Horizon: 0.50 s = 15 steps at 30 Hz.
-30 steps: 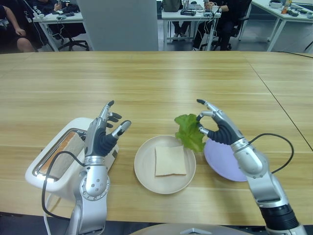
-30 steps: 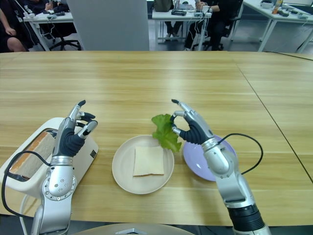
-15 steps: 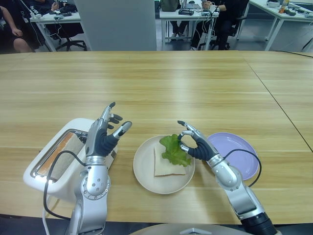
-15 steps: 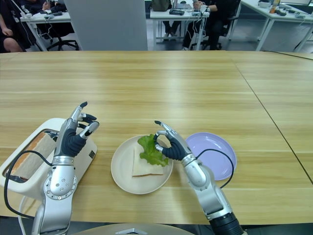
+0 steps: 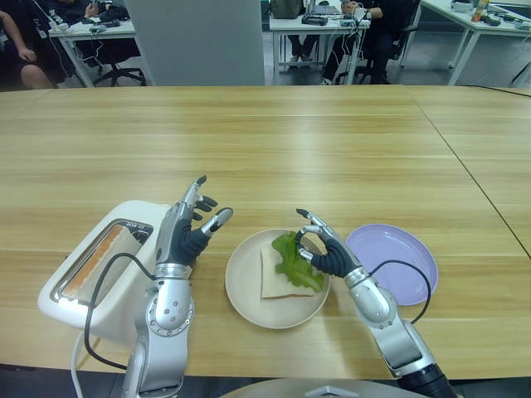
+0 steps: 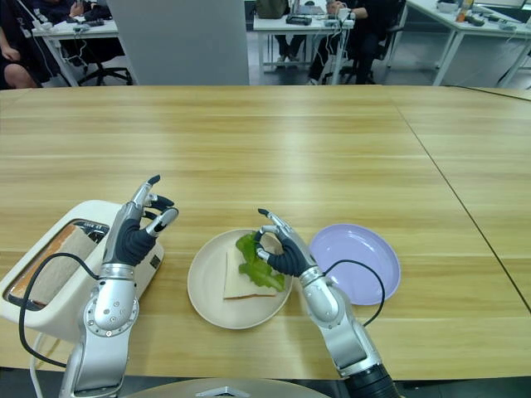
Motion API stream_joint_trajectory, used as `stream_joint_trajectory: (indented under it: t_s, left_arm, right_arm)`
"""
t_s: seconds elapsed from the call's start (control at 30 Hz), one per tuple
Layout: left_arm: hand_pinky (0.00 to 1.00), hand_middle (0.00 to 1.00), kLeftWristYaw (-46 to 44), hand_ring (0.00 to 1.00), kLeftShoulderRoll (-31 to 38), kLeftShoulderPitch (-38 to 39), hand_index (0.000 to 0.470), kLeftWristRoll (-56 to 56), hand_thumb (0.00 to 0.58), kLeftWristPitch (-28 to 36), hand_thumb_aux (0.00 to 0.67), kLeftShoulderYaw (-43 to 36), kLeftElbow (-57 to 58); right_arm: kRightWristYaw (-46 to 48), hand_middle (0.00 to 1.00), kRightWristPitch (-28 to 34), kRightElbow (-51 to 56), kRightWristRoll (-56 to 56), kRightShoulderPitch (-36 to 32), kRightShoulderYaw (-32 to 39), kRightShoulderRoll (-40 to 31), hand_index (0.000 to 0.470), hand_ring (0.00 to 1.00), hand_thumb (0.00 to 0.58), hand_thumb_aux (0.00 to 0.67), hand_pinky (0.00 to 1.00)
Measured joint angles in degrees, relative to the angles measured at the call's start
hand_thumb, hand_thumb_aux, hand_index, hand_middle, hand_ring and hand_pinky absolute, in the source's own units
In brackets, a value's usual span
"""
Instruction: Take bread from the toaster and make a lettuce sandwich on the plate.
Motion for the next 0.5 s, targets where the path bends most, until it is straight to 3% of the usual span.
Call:
stream_joint_trajectory:
  t_s: [0.2,0.5]
  left_arm:
    - [0.4,0.4,0.0,0.4,-0.1,0.0,0.0,0.0,0.0,0.0,0.0,-0.4,0.4]
    - [0.41,0.41,0.0,0.41,-0.1,-0.3,0.0,0.3,0.0,0.0,0.0,-1.1,0.9]
  right_arm:
    - [1.8,0.0,2.7,-8.1,0.1,-0.4,0.9,1.5,0.46,0.0,0.58,0.67,0.0]
    - [1.6,0.0,3.5,-0.1,3.0,-1.4,0.1,2.6,0.46,0.0,0.58,0.67,0.0]
